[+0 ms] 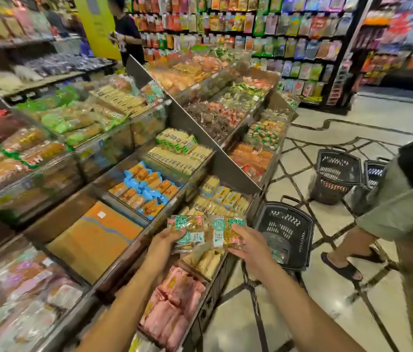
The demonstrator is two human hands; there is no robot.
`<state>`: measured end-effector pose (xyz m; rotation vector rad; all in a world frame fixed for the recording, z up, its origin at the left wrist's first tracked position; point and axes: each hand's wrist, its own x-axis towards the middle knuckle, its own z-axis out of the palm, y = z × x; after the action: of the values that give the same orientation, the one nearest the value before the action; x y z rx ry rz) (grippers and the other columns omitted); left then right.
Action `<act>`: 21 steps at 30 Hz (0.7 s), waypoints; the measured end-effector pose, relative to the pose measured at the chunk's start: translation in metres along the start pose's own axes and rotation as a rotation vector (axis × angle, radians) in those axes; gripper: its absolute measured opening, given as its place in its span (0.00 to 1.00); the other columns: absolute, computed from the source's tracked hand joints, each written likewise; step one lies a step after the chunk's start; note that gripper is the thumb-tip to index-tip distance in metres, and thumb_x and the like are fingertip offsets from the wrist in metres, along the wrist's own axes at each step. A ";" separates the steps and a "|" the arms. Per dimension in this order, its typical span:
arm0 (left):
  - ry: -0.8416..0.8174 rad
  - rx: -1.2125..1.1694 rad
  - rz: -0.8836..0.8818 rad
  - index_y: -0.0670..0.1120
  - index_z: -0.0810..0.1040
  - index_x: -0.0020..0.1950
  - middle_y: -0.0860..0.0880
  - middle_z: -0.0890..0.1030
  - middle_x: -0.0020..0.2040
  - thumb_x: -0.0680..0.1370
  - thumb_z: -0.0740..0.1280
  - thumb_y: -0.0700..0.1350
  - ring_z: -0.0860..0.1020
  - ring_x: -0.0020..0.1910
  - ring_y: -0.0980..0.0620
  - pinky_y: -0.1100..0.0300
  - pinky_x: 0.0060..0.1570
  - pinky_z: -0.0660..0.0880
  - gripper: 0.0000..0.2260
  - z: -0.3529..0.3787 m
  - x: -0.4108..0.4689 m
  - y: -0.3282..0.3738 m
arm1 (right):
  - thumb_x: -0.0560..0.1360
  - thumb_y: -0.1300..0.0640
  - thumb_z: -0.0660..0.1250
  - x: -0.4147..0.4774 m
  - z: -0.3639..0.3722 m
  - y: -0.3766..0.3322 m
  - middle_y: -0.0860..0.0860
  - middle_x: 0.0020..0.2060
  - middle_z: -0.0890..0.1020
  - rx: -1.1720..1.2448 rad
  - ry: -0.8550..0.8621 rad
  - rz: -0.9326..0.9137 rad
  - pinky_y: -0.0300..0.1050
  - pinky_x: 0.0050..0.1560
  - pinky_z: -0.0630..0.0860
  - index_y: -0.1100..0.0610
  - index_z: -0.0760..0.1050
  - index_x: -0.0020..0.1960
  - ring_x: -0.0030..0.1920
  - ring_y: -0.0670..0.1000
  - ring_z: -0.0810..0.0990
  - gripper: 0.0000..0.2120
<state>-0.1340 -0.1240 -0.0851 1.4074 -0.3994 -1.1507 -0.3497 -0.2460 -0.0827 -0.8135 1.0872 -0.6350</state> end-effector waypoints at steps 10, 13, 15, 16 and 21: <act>-0.118 0.048 -0.080 0.41 0.83 0.57 0.48 0.82 0.67 0.69 0.80 0.51 0.84 0.59 0.46 0.50 0.53 0.80 0.22 0.138 0.067 -0.037 | 0.78 0.53 0.75 0.048 -0.140 -0.031 0.58 0.52 0.88 0.109 0.126 -0.044 0.55 0.56 0.84 0.62 0.77 0.66 0.54 0.56 0.88 0.21; -0.170 0.061 -0.107 0.44 0.84 0.63 0.61 0.81 0.65 0.64 0.83 0.55 0.81 0.65 0.45 0.44 0.65 0.77 0.31 0.170 0.097 -0.044 | 0.80 0.55 0.73 0.064 -0.170 -0.043 0.57 0.50 0.89 0.117 0.162 -0.048 0.55 0.57 0.84 0.61 0.81 0.60 0.52 0.55 0.88 0.12; -0.180 0.085 -0.120 0.53 0.84 0.60 0.57 0.84 0.64 0.60 0.85 0.58 0.80 0.67 0.45 0.40 0.71 0.73 0.31 0.182 0.127 -0.054 | 0.80 0.56 0.73 0.080 -0.187 -0.046 0.57 0.49 0.89 0.113 0.221 -0.042 0.57 0.59 0.83 0.61 0.81 0.59 0.52 0.58 0.88 0.12; -0.188 0.100 -0.142 0.56 0.83 0.60 0.52 0.84 0.65 0.60 0.85 0.59 0.80 0.67 0.44 0.39 0.72 0.71 0.30 0.190 0.140 -0.056 | 0.79 0.56 0.73 0.089 -0.194 -0.049 0.58 0.49 0.88 0.116 0.253 -0.038 0.59 0.59 0.83 0.62 0.81 0.59 0.53 0.60 0.88 0.12; -0.243 0.137 -0.248 0.44 0.82 0.59 0.42 0.86 0.60 0.71 0.81 0.51 0.84 0.59 0.42 0.44 0.65 0.77 0.21 0.241 0.201 -0.062 | 0.79 0.56 0.74 0.138 -0.219 -0.059 0.61 0.49 0.88 0.185 0.379 -0.014 0.61 0.55 0.84 0.65 0.81 0.59 0.51 0.61 0.87 0.15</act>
<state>-0.2616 -0.4040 -0.1703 1.4688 -0.4923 -1.5298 -0.5104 -0.4444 -0.1562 -0.5519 1.3424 -0.9117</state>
